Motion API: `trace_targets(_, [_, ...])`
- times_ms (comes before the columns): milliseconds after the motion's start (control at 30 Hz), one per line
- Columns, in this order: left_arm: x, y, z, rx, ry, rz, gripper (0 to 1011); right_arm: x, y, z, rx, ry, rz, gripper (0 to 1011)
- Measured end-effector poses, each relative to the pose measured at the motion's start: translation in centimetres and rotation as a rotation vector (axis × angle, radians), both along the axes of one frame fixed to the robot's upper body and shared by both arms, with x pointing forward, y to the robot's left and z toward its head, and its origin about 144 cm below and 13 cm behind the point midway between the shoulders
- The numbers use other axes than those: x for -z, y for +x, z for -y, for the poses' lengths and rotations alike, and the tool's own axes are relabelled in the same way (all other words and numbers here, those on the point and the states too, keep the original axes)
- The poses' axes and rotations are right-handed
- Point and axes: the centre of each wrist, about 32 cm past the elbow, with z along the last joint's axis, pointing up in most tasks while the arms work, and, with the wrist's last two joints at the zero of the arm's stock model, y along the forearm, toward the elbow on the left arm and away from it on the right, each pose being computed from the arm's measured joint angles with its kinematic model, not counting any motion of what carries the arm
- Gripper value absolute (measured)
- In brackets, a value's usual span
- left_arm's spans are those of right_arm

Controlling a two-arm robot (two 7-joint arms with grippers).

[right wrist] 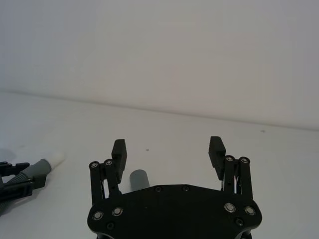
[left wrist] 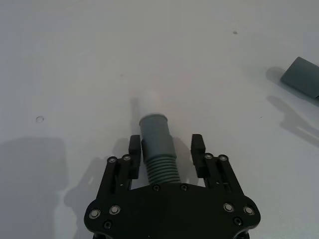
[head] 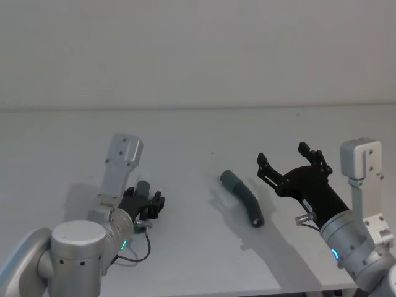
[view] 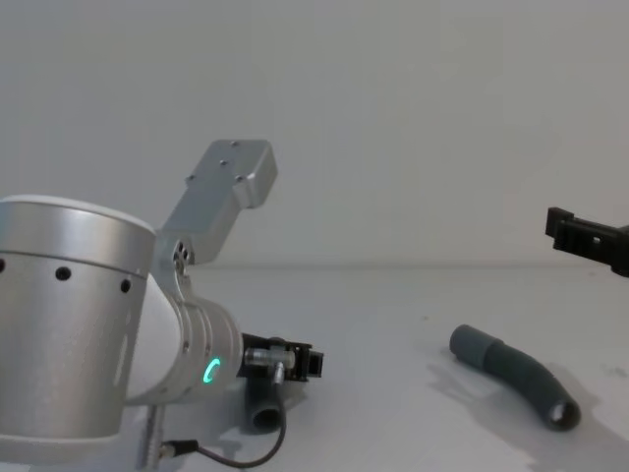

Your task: Use both hands to pick up one end of the pipe from the table, align the ends, and insert them.

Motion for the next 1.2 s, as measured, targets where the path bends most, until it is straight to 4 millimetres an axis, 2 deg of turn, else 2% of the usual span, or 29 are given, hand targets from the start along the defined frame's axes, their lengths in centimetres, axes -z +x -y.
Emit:
trace_targets(300, [0.01, 0.31, 0.03, 0.012, 0.000, -0.005, 348, 0.00, 0.00, 0.00, 0.000, 0.000, 0.000, 1002])
trace_targets(1200, [0.02, 0.56, 0.07, 0.022, 0.000, -0.009, 339, 0.00, 0.00, 0.00, 0.000, 0.000, 0.000, 1002])
